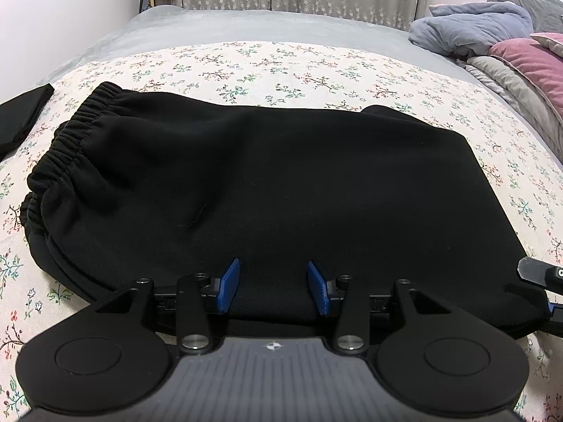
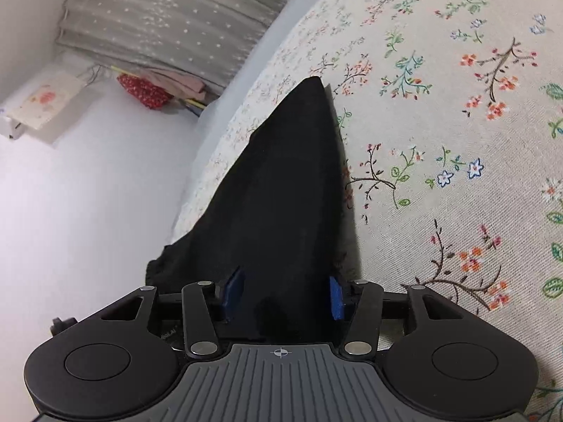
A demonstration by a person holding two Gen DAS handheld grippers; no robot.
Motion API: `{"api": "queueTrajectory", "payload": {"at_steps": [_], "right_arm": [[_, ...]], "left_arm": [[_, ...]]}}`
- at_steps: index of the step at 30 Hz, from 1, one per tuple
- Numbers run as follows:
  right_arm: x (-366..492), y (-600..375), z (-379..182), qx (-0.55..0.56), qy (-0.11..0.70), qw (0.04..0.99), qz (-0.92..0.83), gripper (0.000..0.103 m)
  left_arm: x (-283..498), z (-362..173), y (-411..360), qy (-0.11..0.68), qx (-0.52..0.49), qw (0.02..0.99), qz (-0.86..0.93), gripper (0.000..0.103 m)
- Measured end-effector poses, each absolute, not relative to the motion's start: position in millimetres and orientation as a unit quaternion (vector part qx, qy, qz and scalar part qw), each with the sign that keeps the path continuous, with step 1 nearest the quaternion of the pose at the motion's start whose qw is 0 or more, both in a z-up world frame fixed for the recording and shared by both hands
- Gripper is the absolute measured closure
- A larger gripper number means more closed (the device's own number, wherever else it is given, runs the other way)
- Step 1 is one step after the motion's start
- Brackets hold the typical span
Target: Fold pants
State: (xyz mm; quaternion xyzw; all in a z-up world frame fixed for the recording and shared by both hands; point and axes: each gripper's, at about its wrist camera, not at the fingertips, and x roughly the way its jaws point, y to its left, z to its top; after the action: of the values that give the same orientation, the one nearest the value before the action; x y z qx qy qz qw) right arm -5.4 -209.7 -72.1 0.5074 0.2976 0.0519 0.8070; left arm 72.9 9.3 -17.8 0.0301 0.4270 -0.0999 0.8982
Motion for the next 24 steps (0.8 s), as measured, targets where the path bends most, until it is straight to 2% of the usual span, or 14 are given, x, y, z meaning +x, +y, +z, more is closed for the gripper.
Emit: {"api": "queueTrajectory", "payload": {"at_steps": [5, 7, 8, 9, 15, 18, 24], "right_arm": [[-3, -213, -77, 0.519, 0.299, 0.800, 0.044, 0.057], [-3, -209, -72, 0.497, 0.304, 0.812, 0.040, 0.069], [-3, -205, -69, 0.479, 0.310, 0.820, 0.035, 0.078], [-4, -203, -67, 0.470, 0.312, 0.825, 0.033, 0.080], [-7, -204, -51, 0.472, 0.294, 0.831, 0.031, 0.084], [-4, -196, -46, 0.432, 0.317, 0.844, 0.012, 0.085], [-5, -192, -33, 0.391, 0.316, 0.864, -0.010, 0.088]], "left_arm": [[72, -17, 8, 0.427, 0.032, 0.898, -0.098, 0.046], [73, -17, 7, 0.428, 0.031, 0.898, -0.098, 0.046], [73, -17, 6, 0.429, 0.030, 0.898, -0.097, 0.046], [74, -16, 6, 0.430, 0.031, 0.897, -0.096, 0.045], [79, -16, 4, 0.434, 0.026, 0.895, -0.097, 0.043], [85, -15, 8, 0.444, 0.011, 0.888, -0.118, 0.033], [85, -5, 10, 0.444, -0.025, 0.885, -0.138, 0.030]]}}
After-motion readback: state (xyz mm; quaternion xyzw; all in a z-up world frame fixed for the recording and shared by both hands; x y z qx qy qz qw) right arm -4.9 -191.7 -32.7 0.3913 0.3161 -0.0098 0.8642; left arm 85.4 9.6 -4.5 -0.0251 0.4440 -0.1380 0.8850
